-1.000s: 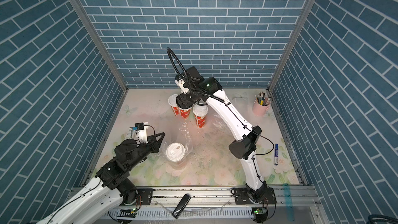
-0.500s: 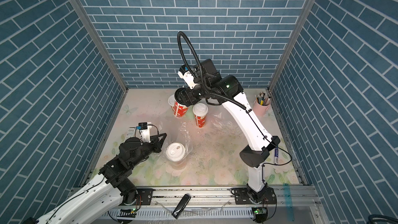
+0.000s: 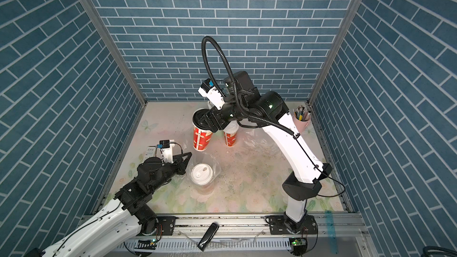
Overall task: Pack milk tea into plastic carrier bags
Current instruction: Pick up the milk tea cup at the center of the board.
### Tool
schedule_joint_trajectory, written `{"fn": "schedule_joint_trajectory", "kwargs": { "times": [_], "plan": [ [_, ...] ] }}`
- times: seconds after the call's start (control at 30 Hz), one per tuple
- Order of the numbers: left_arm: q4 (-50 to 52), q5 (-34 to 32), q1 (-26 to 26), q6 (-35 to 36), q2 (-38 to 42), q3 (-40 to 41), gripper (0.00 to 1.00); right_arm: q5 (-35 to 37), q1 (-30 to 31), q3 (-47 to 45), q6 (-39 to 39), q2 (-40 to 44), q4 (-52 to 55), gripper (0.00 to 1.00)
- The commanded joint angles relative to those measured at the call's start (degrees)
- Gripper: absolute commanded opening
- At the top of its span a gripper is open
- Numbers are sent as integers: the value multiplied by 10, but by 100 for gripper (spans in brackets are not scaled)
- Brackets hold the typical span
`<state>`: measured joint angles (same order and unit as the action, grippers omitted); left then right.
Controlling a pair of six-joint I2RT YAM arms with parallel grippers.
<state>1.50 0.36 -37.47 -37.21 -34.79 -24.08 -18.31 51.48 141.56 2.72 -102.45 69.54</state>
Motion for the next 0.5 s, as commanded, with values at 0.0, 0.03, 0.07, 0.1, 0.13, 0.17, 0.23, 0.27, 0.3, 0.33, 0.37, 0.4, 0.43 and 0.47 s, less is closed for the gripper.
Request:
{"fn": "schedule_joint_trajectory", "kwargs": {
  "times": [0.0,0.03,0.07,0.1,0.13,0.17,0.23,0.27,0.3,0.33,0.37,0.4,0.43,0.47],
  "plan": [
    [-12,8,2,11,0,-12,0,-16,8,-2,-1,31,12,76],
    [-13,8,2,11,0,-11,0,-18,10,-2,0,34,11,76],
    [-14,9,2,10,-1,-11,0,-20,12,-3,0,36,10,76],
    [-13,9,2,10,-1,-11,0,-22,13,-3,1,38,10,76],
    [-13,9,2,10,-1,-12,0,-23,15,-3,1,40,10,76],
    [-14,9,1,10,0,-12,0,-24,16,-4,2,41,10,76],
    [-14,9,2,10,0,-11,0,-29,16,-12,4,44,6,76],
    [-15,9,2,11,2,-11,0,-34,17,-20,7,45,0,76],
    [-15,9,2,9,2,-10,0,-38,16,-28,10,45,-5,76],
    [-15,9,2,9,2,-8,0,-44,17,-36,12,45,-12,76],
    [-16,9,2,8,5,-8,0,-51,16,-43,14,44,-17,76],
    [-16,9,2,8,5,-8,0,-57,17,-45,16,42,-21,76],
    [-16,9,2,8,6,-7,0,-64,17,-47,17,38,-24,76],
    [-16,9,2,9,7,-7,0,-70,17,-46,19,34,-26,76]
  ]
}}
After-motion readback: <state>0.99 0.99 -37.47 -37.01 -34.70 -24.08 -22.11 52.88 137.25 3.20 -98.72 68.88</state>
